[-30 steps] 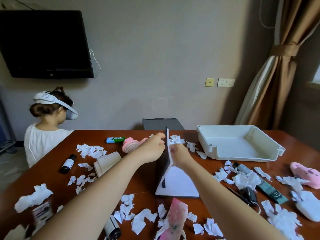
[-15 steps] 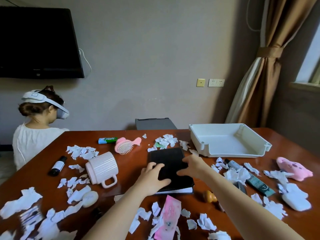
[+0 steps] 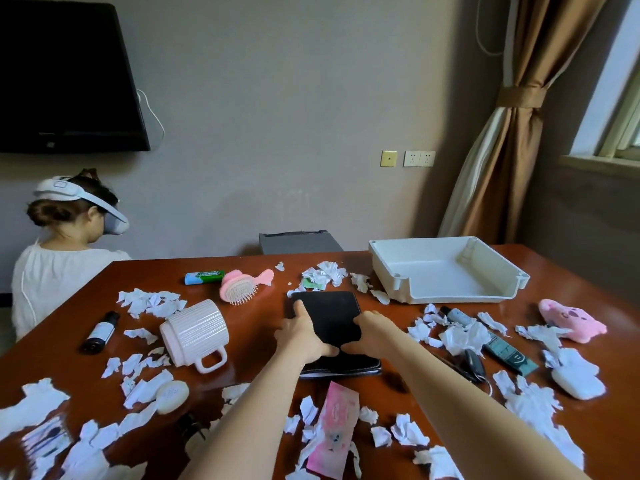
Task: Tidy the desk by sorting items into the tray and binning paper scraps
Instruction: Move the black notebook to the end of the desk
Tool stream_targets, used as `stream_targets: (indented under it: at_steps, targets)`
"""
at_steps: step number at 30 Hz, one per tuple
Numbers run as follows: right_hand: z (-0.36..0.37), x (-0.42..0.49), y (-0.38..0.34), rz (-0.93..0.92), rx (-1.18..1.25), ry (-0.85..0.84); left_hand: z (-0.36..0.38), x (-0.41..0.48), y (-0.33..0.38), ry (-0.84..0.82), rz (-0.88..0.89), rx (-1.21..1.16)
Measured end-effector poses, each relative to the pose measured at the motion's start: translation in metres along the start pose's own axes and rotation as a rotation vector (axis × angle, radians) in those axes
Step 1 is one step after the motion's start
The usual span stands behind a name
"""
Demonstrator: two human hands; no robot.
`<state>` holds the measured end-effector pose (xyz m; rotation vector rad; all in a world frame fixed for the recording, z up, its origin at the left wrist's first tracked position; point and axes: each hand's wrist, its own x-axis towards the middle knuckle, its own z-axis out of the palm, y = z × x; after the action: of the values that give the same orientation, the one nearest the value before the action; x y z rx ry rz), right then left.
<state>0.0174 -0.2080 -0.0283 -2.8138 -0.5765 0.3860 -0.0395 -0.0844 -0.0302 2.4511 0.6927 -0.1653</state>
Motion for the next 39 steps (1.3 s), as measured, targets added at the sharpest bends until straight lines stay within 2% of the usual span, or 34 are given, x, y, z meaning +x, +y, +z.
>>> stream_targets:
  at_steps: [7, 14, 19, 24, 32, 35, 39]
  targets:
    - [-0.002, -0.008, 0.005, -0.068, 0.039, 0.015, 0.000, 0.002, 0.003, -0.018, 0.020, -0.211]
    - [-0.029, -0.028, 0.017, -0.092, 0.422, -0.083, -0.019, -0.022, 0.016, 0.090, 0.239, -0.342]
    - [-0.067, -0.067, 0.034, -0.104, 0.701, 0.115, -0.031, -0.059, 0.048, 0.106, 0.360, -0.527]
    - [-0.097, -0.102, 0.063, -0.013, 0.908, 0.284, -0.024, -0.103, 0.095, 0.110, 0.461, -0.599]
    - [-0.107, -0.150, 0.144, 0.054, 0.950, 0.488, 0.042, -0.148, 0.157, 0.052, 0.519, -0.594]
    - [-0.106, -0.167, 0.180, 0.100, 0.912, 0.569, 0.073, -0.157, 0.179, 0.017, 0.552, -0.490]
    - [-0.104, -0.187, 0.232, 0.203, 0.889, 0.589, 0.114, -0.160, 0.201, -0.071, 0.650, -0.274]
